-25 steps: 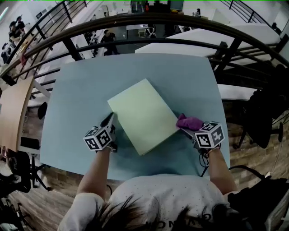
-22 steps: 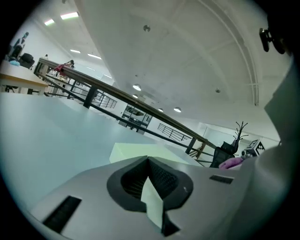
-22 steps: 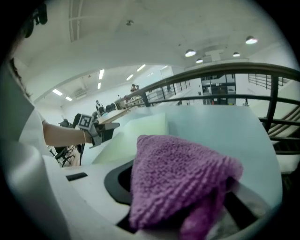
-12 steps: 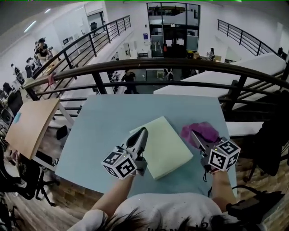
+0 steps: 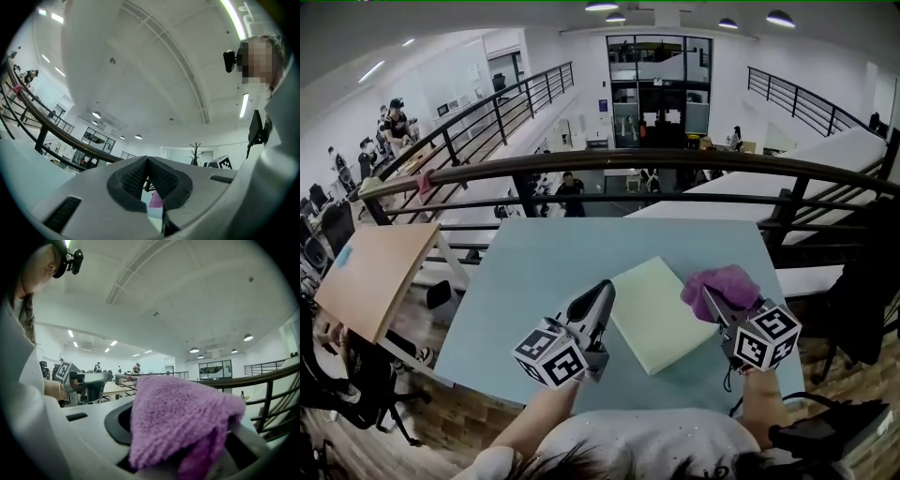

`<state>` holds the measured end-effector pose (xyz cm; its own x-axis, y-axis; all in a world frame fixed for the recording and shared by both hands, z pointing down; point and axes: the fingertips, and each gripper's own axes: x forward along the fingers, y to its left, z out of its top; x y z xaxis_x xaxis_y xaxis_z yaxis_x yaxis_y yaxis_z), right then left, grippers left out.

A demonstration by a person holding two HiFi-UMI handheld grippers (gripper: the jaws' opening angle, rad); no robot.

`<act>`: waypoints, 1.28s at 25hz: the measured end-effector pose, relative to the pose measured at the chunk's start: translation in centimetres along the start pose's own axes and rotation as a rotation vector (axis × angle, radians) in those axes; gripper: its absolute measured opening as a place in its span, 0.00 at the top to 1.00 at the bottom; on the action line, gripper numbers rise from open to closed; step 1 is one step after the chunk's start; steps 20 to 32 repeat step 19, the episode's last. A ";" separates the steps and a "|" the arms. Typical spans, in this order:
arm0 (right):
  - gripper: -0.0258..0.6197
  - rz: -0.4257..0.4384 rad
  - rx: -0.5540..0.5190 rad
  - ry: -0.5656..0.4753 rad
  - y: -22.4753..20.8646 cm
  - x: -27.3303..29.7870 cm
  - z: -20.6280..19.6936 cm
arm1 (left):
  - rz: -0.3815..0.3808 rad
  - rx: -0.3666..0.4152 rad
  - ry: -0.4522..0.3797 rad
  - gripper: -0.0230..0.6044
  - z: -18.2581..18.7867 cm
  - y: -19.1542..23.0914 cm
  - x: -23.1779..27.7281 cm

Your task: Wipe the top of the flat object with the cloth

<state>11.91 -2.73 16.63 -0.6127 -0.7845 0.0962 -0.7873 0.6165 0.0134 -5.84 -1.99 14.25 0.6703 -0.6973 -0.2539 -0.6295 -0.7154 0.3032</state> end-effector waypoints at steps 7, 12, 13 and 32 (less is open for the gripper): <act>0.91 -0.038 0.017 0.098 2.7 -2.8 -1.3 | -0.007 -0.002 0.069 0.98 0.2 -0.1 -3.2; 0.91 -0.100 0.046 0.144 3.0 -3.4 -5.3 | -0.023 -0.046 0.076 0.98 -1.9 2.1 -6.1; 0.91 -0.110 0.059 0.148 3.0 -3.5 -5.6 | -0.020 -0.051 0.080 0.98 -2.1 2.3 -6.4; 0.91 -0.144 0.054 0.169 3.3 -5.5 -3.2 | -0.038 -0.036 0.090 0.98 0.0 -0.2 -7.0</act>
